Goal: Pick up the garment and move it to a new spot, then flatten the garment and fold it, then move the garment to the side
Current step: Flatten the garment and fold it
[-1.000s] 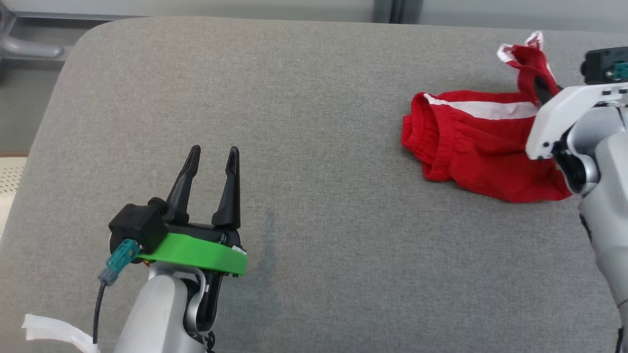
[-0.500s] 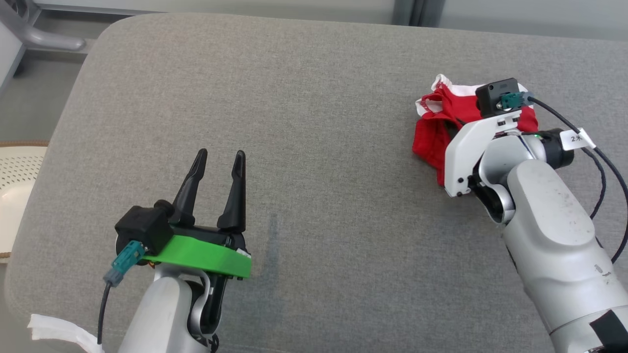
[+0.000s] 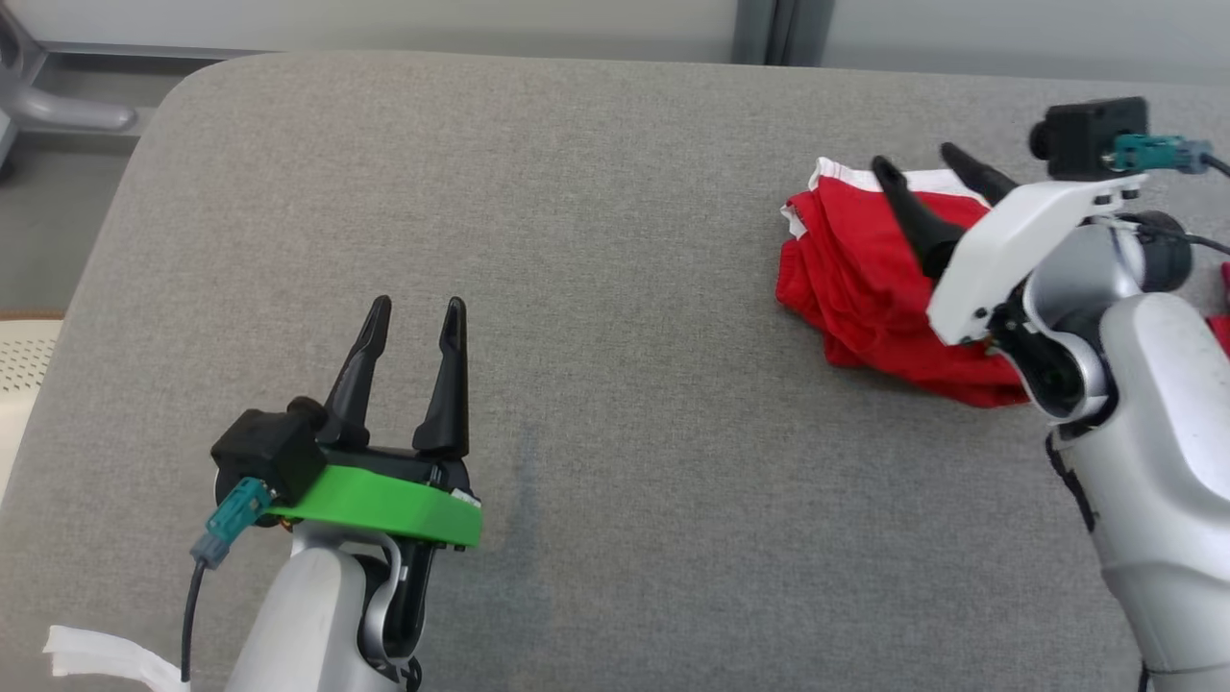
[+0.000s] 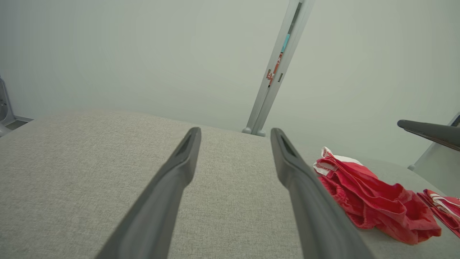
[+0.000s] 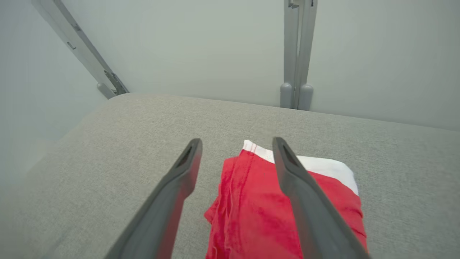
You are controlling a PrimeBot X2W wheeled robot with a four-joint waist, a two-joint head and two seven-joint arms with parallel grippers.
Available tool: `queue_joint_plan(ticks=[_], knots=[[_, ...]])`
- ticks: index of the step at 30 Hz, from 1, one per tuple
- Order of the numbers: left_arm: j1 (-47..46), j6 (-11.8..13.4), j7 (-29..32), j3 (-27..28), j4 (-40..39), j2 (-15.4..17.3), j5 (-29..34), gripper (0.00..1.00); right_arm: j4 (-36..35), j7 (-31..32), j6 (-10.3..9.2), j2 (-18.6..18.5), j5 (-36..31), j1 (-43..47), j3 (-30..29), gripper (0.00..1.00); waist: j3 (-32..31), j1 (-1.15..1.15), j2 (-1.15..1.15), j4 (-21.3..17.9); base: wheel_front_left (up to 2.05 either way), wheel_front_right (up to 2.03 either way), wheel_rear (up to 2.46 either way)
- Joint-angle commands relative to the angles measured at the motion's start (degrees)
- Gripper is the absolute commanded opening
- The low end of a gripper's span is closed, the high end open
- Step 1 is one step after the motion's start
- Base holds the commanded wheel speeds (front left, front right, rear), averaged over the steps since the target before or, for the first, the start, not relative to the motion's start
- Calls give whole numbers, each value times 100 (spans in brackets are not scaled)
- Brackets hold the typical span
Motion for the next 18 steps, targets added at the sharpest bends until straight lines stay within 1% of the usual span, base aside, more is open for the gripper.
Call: queue_joint_plan(ticks=[1,3,5,7,9,12,14,18], knots=[[48,-11,-15,-6,-21,11,15,100,-24,-12,-6,-69,-182,134,-151,100,-11,0,0,-50,0,0,0],[16,-11,-15,-36,-28,10,14,100,12,-67,-6,-185,-495,193,-431,100,-1,0,0,-68,0,0,0],[-23,-11,-15,-65,-34,12,8,100,153,-153,-5,-209,-811,308,-641,100,19,0,0,-73,0,0,0],[-59,-11,-15,-107,-44,11,2,100,323,-342,-4,-239,-1108,403,-833,0,50,0,0,-66,0,0,0],[-94,-11,-15,-125,-48,12,-4,100,520,-657,-4,-337,-1539,460,-936,0,97,0,0,-58,0,0,0],[-123,-11,-15,-165,-15,12,4,100,979,-1065,-3,-159,-1876,593,-1003,0,148,0,0,-39,0,0,0],[-141,-11,-15,-160,-10,11,12,100,1277,-1177,-3,-30,-1940,594,-944,0,167,0,0,-30,0,0,0],[-153,-11,-15,-137,6,11,28,100,1685,-1205,-5,203,-1884,604,-520,0,167,0,0,-26,0,0,0]])
